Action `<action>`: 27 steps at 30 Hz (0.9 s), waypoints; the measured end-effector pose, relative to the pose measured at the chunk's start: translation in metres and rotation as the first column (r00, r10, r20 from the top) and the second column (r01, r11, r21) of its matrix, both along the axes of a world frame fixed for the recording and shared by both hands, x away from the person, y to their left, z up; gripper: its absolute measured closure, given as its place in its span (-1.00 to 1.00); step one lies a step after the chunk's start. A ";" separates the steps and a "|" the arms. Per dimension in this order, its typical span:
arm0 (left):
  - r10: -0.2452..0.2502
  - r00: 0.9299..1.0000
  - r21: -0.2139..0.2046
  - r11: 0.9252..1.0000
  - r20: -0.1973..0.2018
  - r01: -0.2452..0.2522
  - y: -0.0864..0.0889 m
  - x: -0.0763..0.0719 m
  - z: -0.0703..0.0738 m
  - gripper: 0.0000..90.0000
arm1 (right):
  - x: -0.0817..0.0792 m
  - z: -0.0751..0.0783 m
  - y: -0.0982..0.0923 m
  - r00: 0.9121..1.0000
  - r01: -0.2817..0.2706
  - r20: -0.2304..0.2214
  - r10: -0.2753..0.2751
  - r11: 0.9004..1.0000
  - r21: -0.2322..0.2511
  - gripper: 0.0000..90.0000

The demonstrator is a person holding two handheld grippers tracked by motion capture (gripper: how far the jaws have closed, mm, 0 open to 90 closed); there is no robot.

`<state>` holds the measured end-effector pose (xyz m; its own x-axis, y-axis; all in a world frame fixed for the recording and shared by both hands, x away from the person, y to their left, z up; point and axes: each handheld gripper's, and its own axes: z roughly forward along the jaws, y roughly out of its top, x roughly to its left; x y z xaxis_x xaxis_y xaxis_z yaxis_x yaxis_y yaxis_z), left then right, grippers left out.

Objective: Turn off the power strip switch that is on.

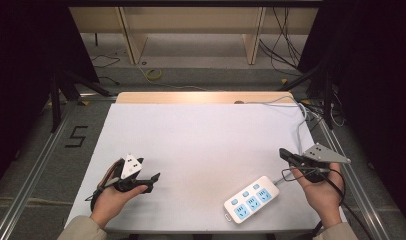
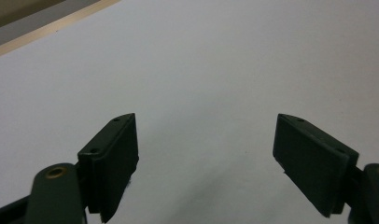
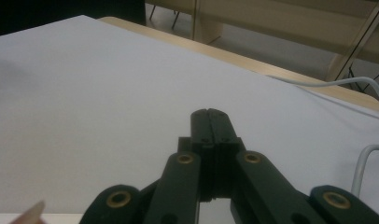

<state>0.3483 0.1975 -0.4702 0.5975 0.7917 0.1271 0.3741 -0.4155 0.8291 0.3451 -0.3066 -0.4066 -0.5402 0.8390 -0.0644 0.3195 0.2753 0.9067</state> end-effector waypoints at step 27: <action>-0.002 1.000 0.016 1.000 -0.003 0.002 0.001 0.000 0.000 -0.51 | 0.009 0.005 0.019 0.987 -0.092 -0.137 0.080 0.992 -0.086 1.00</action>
